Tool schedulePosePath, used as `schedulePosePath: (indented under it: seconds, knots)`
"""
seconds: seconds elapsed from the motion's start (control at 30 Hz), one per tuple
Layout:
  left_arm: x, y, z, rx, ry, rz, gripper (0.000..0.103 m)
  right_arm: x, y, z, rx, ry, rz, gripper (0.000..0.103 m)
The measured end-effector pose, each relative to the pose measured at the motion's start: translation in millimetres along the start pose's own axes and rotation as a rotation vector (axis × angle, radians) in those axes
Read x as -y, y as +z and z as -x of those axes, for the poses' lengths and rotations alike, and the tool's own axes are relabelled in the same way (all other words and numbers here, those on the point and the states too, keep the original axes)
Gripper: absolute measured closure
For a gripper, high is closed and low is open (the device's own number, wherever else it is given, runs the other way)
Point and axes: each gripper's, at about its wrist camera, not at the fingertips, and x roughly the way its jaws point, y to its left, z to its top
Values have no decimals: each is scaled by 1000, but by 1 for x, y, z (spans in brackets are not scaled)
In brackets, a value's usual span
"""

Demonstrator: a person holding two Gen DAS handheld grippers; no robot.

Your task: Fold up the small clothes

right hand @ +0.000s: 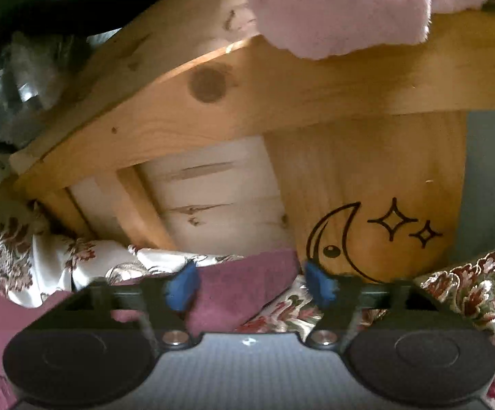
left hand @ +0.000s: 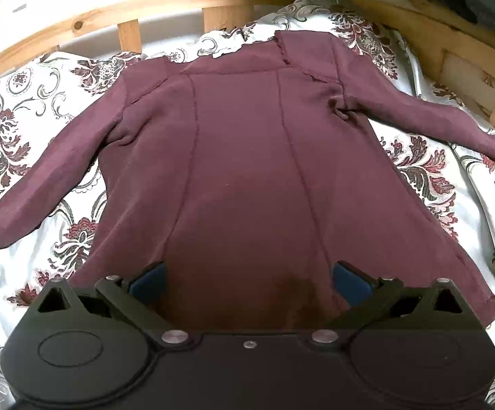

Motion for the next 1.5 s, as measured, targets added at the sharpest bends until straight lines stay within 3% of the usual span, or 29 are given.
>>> schedulePosePath:
  seconds: [0.07, 0.17, 0.37, 0.53, 0.77, 0.87, 1.0, 1.17, 1.23, 1.3, 1.37, 1.5]
  knots:
    - [-2, 1, 2, 6, -3, 3, 1, -1, 0, 4, 27, 15, 13, 78]
    - [-8, 4, 5, 24, 17, 15, 1, -12, 1, 17, 101, 86, 77, 87]
    - [-29, 12, 12, 48, 68, 52, 1, -59, -5, 77, 331, 315, 345, 89]
    - [-53, 22, 21, 90, 94, 82, 1, -112, -23, 129, 411, 587, 524, 89]
    - [-94, 31, 31, 142, 182, 172, 1, -186, -86, 188, 335, 984, 708, 89]
    - [-117, 29, 33, 144, 241, 217, 1, -202, -118, 212, 295, 1106, 784, 89]
    - [-142, 24, 33, 127, 313, 252, 1, -213, -155, 219, 196, 1206, 860, 89]
    - [-158, 19, 29, 95, 368, 271, 1, -217, -194, 219, 41, 1265, 965, 89]
    - [-160, 19, 26, 91, 377, 276, 1, -215, -207, 218, -10, 1284, 1010, 82]
    - [-158, 19, 24, 90, 379, 275, 1, -210, -212, 215, -61, 1302, 1026, 44]
    - [-156, 21, 21, 90, 380, 271, 1, -203, -209, 213, -107, 1330, 1011, 27]
    - [-151, 23, 18, 103, 366, 270, 1, -184, -192, 203, -157, 1338, 970, 8]
